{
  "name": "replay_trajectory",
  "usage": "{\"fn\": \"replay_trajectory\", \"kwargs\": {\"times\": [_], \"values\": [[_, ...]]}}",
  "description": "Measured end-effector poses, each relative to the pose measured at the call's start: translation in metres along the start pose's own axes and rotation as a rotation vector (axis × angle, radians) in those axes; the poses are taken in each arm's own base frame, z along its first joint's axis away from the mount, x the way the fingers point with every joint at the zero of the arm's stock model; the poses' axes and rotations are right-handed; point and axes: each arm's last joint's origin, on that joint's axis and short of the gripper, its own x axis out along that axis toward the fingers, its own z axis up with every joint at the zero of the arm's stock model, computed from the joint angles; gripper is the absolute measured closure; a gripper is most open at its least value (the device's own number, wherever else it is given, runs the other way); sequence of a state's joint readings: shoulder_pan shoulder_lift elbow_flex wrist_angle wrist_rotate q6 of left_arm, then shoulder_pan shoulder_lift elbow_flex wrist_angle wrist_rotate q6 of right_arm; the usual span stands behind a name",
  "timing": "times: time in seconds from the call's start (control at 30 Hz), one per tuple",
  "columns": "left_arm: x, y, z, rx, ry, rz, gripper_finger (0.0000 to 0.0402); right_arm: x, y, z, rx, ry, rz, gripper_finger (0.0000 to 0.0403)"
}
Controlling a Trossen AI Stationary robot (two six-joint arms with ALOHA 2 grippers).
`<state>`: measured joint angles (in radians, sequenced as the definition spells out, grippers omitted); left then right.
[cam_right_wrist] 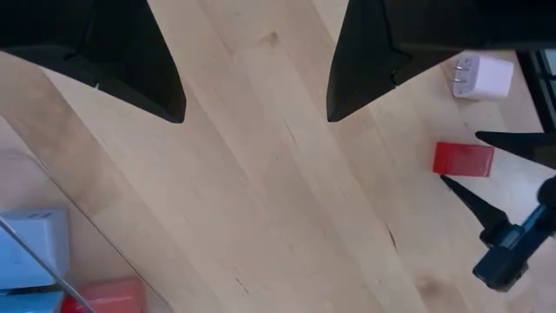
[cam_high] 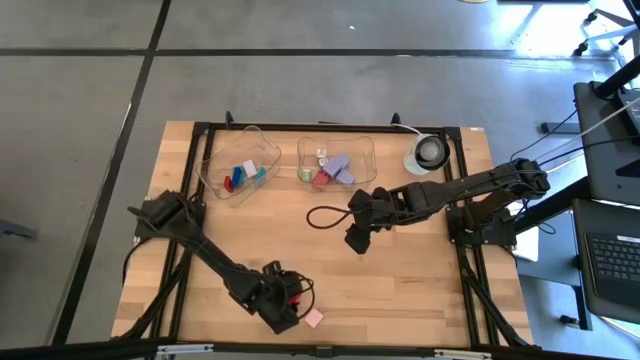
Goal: Pick & Place Office items
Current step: Put the red digital timer into the left transparent bin
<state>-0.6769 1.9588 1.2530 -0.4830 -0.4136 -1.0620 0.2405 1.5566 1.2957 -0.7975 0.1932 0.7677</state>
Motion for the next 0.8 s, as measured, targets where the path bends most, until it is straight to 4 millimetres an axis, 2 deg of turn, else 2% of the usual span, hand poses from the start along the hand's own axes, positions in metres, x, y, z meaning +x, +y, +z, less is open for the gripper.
{"fn": "replay_trajectory", "kwargs": {"times": [0.3, 0.8], "values": [[0.014, -0.001, -0.012, -0.067, 0.023, 0.038, 0.0134, 0.000, 0.000, 0.000, -0.039, -0.001, -0.001, 0.0120], [0.016, 0.002, -0.014, -0.082, 0.028, 0.077, 0.0135, 0.000, 0.000, 0.000, -0.046, -0.002, 0.000, 0.0120]]}}
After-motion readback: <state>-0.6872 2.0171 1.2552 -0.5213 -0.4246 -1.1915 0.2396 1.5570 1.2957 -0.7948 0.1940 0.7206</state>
